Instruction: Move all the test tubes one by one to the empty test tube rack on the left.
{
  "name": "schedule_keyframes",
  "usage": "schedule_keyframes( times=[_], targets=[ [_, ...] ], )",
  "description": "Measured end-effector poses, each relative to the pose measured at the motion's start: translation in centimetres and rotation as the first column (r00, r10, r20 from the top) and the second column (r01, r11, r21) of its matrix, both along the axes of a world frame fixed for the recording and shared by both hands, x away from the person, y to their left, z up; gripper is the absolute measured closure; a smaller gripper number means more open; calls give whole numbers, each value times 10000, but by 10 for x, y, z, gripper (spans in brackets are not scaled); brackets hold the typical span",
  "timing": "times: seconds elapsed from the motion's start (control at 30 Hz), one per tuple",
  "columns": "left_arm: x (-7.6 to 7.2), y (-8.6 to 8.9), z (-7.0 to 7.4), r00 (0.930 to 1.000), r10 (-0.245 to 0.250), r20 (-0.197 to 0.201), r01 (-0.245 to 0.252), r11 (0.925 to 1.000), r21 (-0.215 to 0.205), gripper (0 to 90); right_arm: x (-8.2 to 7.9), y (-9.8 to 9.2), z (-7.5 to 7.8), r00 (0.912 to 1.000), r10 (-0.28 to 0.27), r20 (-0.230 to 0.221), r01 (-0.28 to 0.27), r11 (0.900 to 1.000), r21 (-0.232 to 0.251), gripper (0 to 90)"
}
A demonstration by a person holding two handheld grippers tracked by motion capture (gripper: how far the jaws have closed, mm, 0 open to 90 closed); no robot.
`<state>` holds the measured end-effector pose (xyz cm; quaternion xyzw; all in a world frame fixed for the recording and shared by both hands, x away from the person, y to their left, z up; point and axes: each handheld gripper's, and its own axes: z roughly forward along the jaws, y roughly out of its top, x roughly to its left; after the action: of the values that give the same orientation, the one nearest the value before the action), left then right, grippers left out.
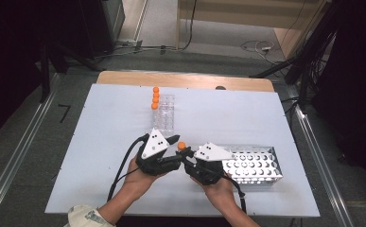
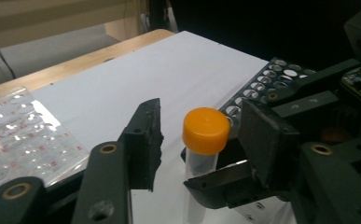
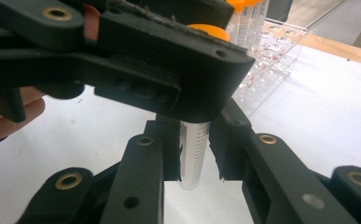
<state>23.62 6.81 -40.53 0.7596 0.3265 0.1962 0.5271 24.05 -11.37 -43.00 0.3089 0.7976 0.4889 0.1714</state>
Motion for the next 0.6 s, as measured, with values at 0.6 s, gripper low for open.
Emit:
schedule_keyframes(
  times=[0.6],
  targets=[
    [2, 2, -4, 9998, -113, -189, 108, 9995, -281, 705, 0, -1, 0, 10000, 24, 31, -24, 10000, -29, 720]
  ],
)
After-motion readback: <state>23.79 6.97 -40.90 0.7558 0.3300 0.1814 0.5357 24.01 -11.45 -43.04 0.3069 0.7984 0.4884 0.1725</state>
